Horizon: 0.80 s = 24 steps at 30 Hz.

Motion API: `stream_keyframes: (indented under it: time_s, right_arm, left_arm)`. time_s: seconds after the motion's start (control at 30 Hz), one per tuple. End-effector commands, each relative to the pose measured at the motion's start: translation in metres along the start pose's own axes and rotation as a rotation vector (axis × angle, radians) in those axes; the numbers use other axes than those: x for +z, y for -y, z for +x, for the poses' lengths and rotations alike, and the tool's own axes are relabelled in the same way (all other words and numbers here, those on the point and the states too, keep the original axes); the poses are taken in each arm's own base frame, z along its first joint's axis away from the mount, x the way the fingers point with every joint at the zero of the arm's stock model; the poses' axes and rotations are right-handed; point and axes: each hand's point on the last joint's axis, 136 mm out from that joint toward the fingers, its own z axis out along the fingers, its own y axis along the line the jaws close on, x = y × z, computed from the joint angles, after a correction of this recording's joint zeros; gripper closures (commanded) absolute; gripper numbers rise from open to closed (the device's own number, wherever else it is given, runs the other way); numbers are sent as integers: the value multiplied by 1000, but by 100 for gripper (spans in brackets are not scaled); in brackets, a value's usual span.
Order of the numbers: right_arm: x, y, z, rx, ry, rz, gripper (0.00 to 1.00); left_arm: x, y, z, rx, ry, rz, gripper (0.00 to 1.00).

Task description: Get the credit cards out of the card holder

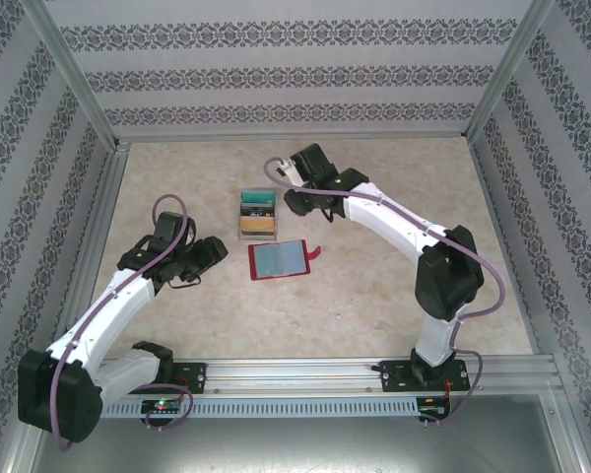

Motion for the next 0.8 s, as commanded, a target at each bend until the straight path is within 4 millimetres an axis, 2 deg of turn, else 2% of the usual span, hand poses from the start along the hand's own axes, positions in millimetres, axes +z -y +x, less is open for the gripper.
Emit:
stream_keyframes:
  time_s: [0.0,0.2,0.37,0.6,0.77]
  right_arm:
    - [19,-25,54,211,-133,-122,69]
    - [39,-35,109,408,-238,-155,71]
    - [56,-38,137,512,-303,-149,73]
    - [71,-28,147,542,-322,-80,73]
    - [79,-23,153,540,-338,-38,73]
  left_arm:
    - [17,26,0,20,-15,86,41]
    - [52,35,14,66,-78,59,48]
    - [73,41,20,98,-115,51,49]
    - [93,47,21,126,-148,50,59]
    - [105,53,20,149,-165,62,62]
